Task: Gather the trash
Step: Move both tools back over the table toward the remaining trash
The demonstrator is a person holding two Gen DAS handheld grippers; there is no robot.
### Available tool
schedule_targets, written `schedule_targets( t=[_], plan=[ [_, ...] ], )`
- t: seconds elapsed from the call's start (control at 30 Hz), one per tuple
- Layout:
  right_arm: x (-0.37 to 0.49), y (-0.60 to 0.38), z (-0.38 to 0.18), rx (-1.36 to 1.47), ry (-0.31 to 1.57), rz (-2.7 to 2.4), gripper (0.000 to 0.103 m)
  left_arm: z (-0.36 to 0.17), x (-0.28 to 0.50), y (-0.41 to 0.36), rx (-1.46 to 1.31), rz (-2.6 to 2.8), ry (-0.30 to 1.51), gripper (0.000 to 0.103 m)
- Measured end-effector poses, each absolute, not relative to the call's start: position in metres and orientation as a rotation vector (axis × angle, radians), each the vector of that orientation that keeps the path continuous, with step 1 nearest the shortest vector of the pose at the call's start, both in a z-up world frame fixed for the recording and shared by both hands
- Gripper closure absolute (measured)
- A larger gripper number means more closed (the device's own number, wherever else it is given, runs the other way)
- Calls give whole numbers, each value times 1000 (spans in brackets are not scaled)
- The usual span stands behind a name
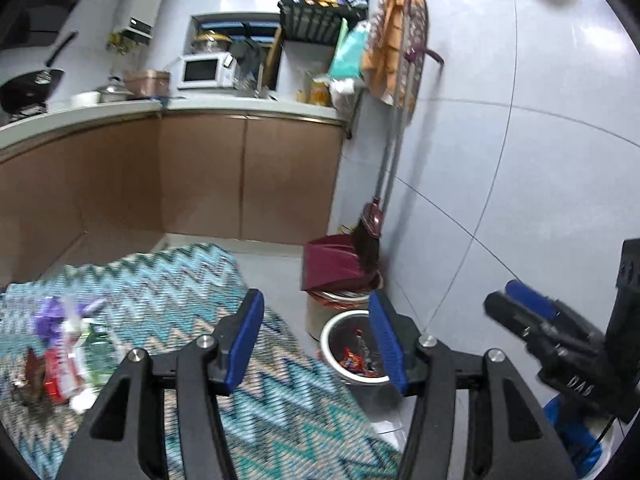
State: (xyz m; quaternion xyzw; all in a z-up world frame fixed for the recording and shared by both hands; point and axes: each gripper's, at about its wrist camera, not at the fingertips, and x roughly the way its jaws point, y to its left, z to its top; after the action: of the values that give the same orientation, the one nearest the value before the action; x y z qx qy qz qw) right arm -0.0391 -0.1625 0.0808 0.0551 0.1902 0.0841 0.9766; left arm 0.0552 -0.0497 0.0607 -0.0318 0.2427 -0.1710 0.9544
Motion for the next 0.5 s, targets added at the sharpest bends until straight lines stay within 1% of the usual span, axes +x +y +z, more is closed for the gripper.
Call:
schedule_targets(
  t=[0.23, 0.3, 0.37, 0.5],
  plan=[
    [-63, -130, 106, 68, 325, 234, 33, 76, 10, 4, -66, -272, 445, 48],
    [-72, -125, 113, 62, 309, 249, 32, 81, -5, 16, -64, -245, 421, 42],
    [-83, -120, 119, 55, 288, 263, 28, 86, -17, 25, -70, -224, 398, 38],
    [-104, -109, 130, 39, 258, 283, 21, 92, -43, 44, -82, -184, 361, 35]
  ],
)
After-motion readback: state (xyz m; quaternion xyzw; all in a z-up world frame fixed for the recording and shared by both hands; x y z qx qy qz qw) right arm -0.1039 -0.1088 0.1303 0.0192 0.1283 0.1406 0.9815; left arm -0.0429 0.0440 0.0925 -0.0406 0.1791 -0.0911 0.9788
